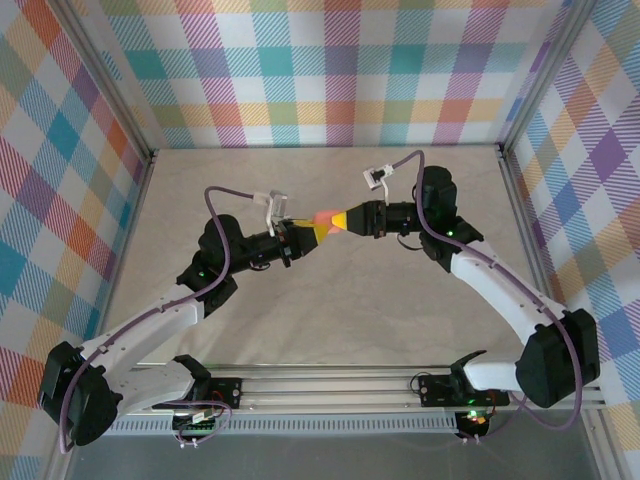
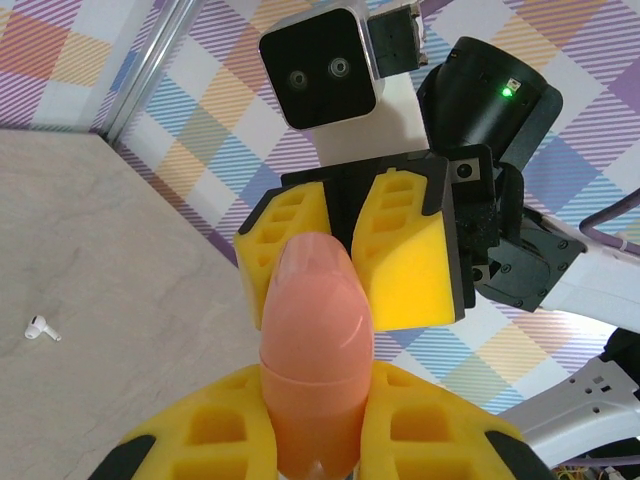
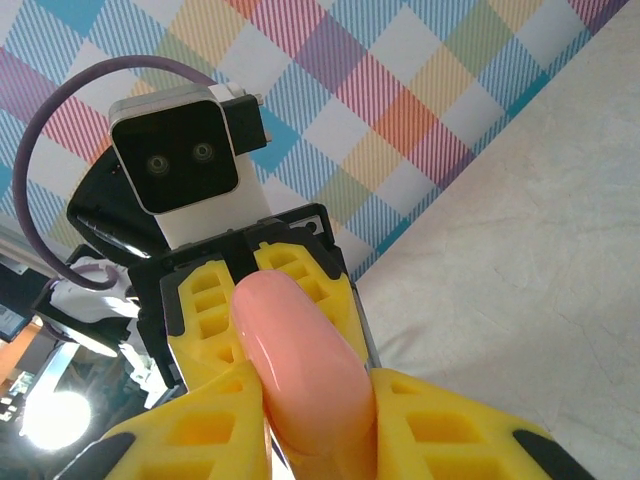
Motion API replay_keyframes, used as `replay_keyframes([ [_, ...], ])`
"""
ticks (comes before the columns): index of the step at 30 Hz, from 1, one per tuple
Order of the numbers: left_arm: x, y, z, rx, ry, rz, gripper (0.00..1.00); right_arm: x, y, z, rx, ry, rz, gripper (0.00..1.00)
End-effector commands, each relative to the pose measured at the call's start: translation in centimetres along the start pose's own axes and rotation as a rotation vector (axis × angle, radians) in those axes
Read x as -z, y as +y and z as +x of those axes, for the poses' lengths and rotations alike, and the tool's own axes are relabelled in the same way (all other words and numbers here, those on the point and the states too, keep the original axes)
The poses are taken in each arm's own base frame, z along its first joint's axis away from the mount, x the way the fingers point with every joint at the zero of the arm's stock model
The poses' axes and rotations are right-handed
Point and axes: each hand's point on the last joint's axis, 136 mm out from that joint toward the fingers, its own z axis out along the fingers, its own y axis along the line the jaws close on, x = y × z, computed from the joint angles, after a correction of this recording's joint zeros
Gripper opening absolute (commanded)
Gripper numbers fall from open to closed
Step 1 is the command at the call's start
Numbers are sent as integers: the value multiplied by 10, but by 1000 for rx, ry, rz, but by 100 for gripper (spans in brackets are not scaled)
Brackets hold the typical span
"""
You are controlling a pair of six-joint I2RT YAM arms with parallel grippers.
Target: Insert the wireless bluetooth earbuds into the charging case
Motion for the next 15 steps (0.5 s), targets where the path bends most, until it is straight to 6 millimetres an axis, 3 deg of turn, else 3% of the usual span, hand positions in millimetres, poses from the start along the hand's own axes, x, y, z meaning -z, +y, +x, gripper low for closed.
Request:
replay_keyframes([
  [1,-1,-22,-21,-63,-47,71,0,-7,7,7,-22,41,-57,20],
  [7,-2,-18,-20,-52,-40,54,2,-7,7,5,-21,37,-57,14],
  [9,-3,-15,-21,-48,-45,39,11,-7,7,4,-19,32,-55,13],
  [12,-1,-9,-22,-39,-56,7,16,-7,5,2,-23,26,-45,11],
  [15,2,-3,-21,-36,-61,-33,30,-9,1,1,-39,28,-33,10],
])
